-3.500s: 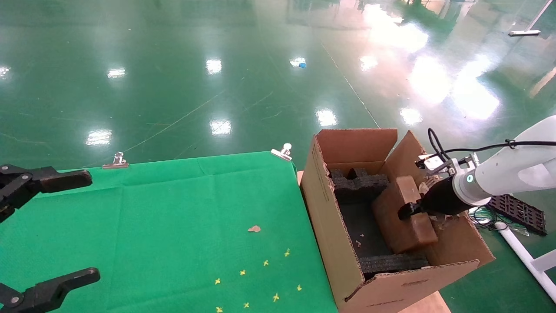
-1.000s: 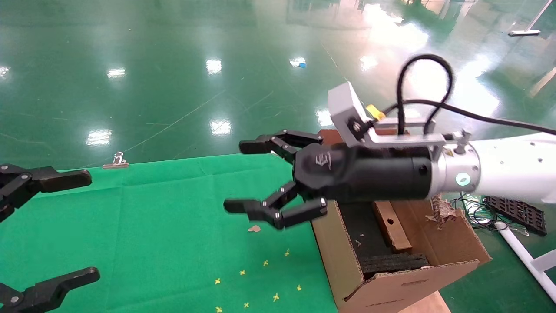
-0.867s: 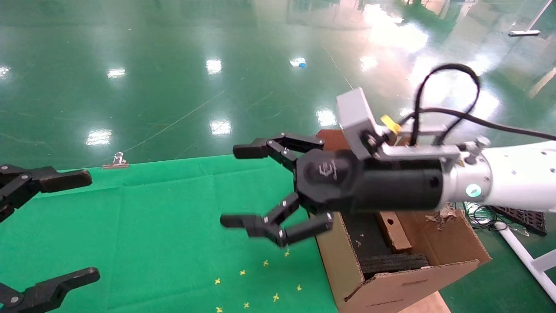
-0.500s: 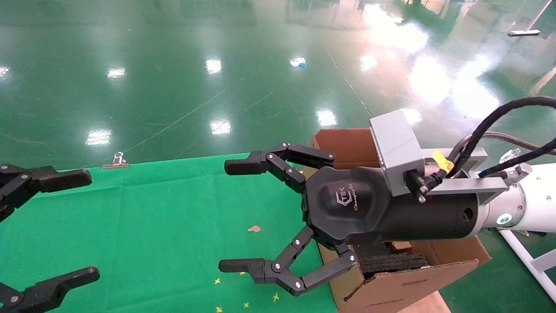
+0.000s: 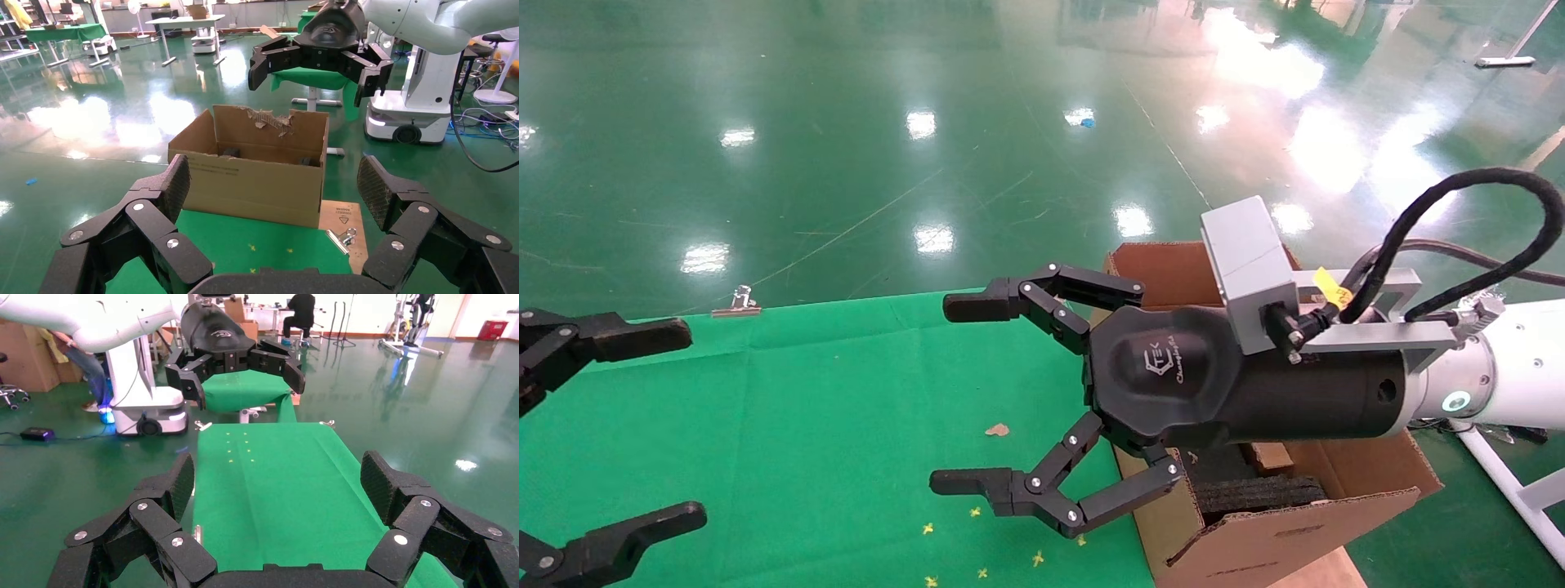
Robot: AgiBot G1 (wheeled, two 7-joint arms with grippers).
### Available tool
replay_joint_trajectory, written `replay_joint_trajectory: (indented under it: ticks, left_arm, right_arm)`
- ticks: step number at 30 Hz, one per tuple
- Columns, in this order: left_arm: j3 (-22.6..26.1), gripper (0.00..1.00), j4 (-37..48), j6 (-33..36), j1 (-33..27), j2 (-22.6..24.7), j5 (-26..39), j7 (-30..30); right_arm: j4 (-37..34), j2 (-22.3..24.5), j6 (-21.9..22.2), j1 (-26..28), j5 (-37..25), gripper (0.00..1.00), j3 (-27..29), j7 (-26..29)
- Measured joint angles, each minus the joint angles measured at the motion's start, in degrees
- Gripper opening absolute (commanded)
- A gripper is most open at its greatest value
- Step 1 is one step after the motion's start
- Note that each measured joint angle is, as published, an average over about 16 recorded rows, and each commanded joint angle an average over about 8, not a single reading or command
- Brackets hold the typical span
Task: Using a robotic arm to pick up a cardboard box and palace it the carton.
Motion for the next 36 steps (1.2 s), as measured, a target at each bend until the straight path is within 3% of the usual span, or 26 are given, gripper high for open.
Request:
replay_joint_trajectory:
  ticks: [36]
  left_arm:
    - [0.0, 1.0, 0.0, 0.01, 0.0, 0.0, 0.0, -0.01]
  right_arm:
    - [-0.5, -0.05, 0.37, 0.68, -0.37, 1.0, -0.85, 0.25]
